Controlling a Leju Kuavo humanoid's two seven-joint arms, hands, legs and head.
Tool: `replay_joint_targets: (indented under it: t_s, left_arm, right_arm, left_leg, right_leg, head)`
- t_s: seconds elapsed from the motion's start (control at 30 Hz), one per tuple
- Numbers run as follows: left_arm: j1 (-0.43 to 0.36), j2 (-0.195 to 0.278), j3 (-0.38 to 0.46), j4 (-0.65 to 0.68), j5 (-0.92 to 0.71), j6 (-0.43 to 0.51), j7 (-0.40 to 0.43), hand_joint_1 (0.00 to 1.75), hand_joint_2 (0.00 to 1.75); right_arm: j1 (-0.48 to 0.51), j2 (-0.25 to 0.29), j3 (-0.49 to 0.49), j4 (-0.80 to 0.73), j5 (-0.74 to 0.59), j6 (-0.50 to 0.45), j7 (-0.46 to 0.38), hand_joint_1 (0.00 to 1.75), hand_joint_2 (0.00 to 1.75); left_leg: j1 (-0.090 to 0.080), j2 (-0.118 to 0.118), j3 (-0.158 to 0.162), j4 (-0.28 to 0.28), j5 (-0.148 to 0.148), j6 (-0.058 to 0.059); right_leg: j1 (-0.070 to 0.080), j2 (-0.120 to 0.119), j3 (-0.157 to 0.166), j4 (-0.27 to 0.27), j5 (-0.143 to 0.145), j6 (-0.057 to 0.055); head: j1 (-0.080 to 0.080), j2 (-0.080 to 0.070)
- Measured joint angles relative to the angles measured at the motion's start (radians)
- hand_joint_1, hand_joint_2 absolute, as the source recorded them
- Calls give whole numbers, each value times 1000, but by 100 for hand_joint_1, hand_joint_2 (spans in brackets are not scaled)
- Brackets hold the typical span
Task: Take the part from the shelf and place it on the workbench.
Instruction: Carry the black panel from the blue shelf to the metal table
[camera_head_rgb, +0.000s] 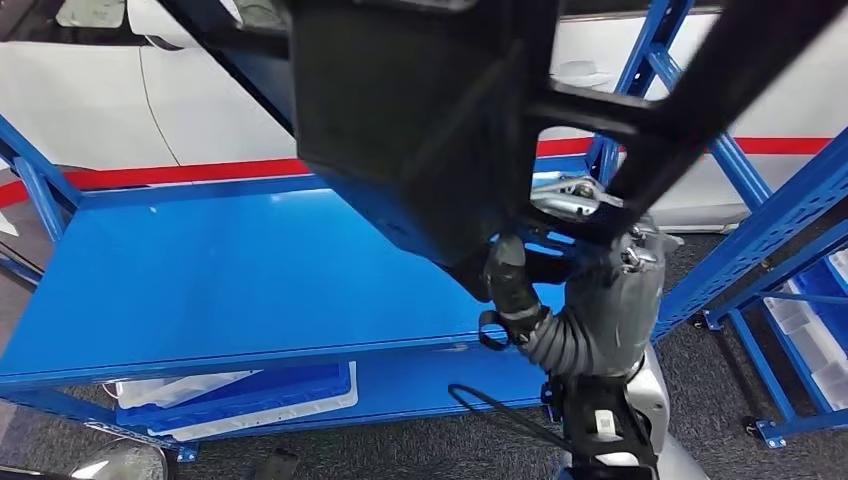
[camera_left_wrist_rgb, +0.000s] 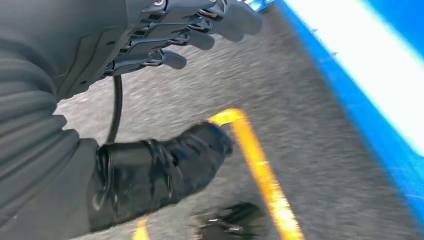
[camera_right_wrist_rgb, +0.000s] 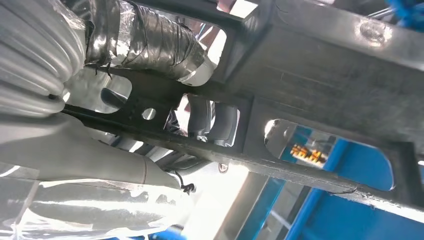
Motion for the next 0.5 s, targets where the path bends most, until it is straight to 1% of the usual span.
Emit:
replay_joint_targets:
  t_s: [0.03,0.07,0.1,0.13,0.17,0.2,0.23,0.27,0.3,0.33,0.37,0.4,0.43,0.47,0.5]
  left_arm:
    - [6,4,-2,1,0,-16,-1,0,175]
    - [9,10,-3,1,1,-33,-3,0,175]
    - [11,18,-5,2,2,-50,-5,0,175]
    - [13,26,-6,2,2,-66,-8,0,175]
    - [15,35,-7,3,2,-81,-10,0,175]
    - [18,43,-8,4,2,-94,-11,0,175]
    - [20,50,-10,4,1,-103,-12,0,175]
    - [22,56,-12,4,0,-110,-12,0,175]
    - [23,62,-13,4,-2,-115,-13,0,175]
    - [22,68,-15,4,-8,-122,-11,0,175]
    - [22,75,-18,4,-20,-131,-8,0,175]
    - [21,82,-23,5,-36,-144,-3,0,175]
    - [21,91,-31,5,-57,-159,5,0,175]
    - [22,100,-40,6,-77,-175,13,0,175]
    - [22,108,-49,6,-93,-188,18,0,175]
  right_arm:
    - [9,-3,3,-22,-2,8,-1,175,175]
    - [17,-6,7,-43,-3,14,-3,175,175]
    - [27,-9,10,-61,0,19,-5,175,175]
    - [39,-10,13,-76,5,22,-6,175,175]
    - [52,-10,14,-89,10,23,-6,175,175]
    - [65,-11,15,-100,15,24,-5,175,175]
    - [75,-13,16,-113,19,24,-4,175,175]
    - [82,-14,16,-127,21,24,-4,175,175]
    - [86,-16,17,-140,22,25,-4,175,175]
    - [89,-17,18,-151,23,27,-3,175,175]
    - [93,-17,18,-159,26,29,-1,175,175]
    - [99,-17,18,-164,30,31,2,175,175]
    - [107,-17,18,-169,35,32,6,175,175]
    - [114,-17,18,-172,39,34,10,175,175]
    - [120,-17,18,-175,42,35,13,175,175]
  left_leg:
    - [3,2,0,-7,7,6]
    - [4,3,-3,-11,13,11]
    - [3,3,-6,-11,16,15]
    - [2,3,-10,-10,18,16]
    - [2,3,-14,-7,20,16]
    - [2,3,-19,-4,22,15]
    - [3,3,-24,1,23,13]
    - [3,3,-30,7,25,11]
    - [3,2,-37,14,26,8]
    - [2,2,-44,22,28,3]
    - [0,1,-49,26,31,-3]
    - [-1,0,-53,27,36,-11]
    - [-1,-1,-55,25,41,-19]
    - [1,-1,-57,24,44,-26]
    - [4,-1,-62,30,35,-33]
  right_leg:
    - [1,-1,-9,25,-24,3]
    - [2,-2,-26,72,-60,5]
    - [2,-3,-47,134,-100,6]
    - [2,-4,-67,197,-133,8]
    - [1,-4,-77,242,-151,10]
    - [0,-4,-72,251,-150,11]
    - [-3,-4,-49,222,-133,12]
    - [-5,-5,-9,162,-106,12]
    - [-7,-5,29,96,-89,11]
    - [-7,-4,57,42,-74,9]
    - [-6,-3,71,11,-67,5]
    - [-3,-2,71,2,-65,0]
    - [0,-2,67,2,-56,-6]
    - [-1,-3,63,0,-49,-14]
    - [-2,-5,59,-3,-40,-21]
  head:
    - [1,0]
    - [2,0]
    - [4,0]
    - [5,0]
    - [6,0]
    - [7,0]
    - [8,0]
    - [9,0]
    - [9,0]
    - [9,0]
    - [8,0]
    - [8,0]
    - [8,0]
    - [8,0]
    - [8,0]
